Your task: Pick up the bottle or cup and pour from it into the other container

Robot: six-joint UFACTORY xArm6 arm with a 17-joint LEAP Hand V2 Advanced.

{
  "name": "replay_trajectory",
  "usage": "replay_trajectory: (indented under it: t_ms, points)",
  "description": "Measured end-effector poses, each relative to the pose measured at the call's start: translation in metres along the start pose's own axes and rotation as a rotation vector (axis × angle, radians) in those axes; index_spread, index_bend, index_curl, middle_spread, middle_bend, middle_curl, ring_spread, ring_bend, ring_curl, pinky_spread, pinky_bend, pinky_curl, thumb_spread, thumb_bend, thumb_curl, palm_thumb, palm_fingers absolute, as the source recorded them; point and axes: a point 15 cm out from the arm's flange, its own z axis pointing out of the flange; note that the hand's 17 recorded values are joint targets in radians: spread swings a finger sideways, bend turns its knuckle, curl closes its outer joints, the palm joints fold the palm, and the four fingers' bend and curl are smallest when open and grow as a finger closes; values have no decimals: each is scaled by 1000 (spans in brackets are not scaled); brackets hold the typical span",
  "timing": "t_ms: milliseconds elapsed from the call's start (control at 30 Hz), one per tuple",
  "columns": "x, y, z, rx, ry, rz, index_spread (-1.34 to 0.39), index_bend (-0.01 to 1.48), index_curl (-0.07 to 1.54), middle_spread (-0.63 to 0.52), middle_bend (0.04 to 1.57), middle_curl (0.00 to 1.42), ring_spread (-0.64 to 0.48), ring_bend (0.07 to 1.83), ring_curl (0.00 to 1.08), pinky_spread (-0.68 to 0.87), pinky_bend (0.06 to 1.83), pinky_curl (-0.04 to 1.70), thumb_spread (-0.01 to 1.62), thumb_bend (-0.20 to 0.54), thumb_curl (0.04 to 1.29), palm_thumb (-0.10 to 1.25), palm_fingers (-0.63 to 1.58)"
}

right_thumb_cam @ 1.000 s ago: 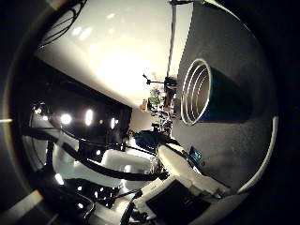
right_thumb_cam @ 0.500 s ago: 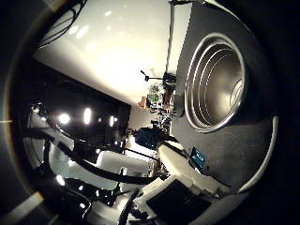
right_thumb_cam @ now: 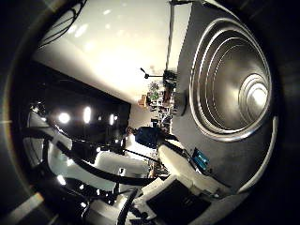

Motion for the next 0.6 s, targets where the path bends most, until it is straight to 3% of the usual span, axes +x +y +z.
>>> replay_trajectory:
  t_ms: [600]
  points:
    - [-7, 2, 19, -26, -28, 4, -226, 145, 235, 33, 284, 343, 104, 441, 271, 353, 504, 297, 908, -27, 316, 641, 136]
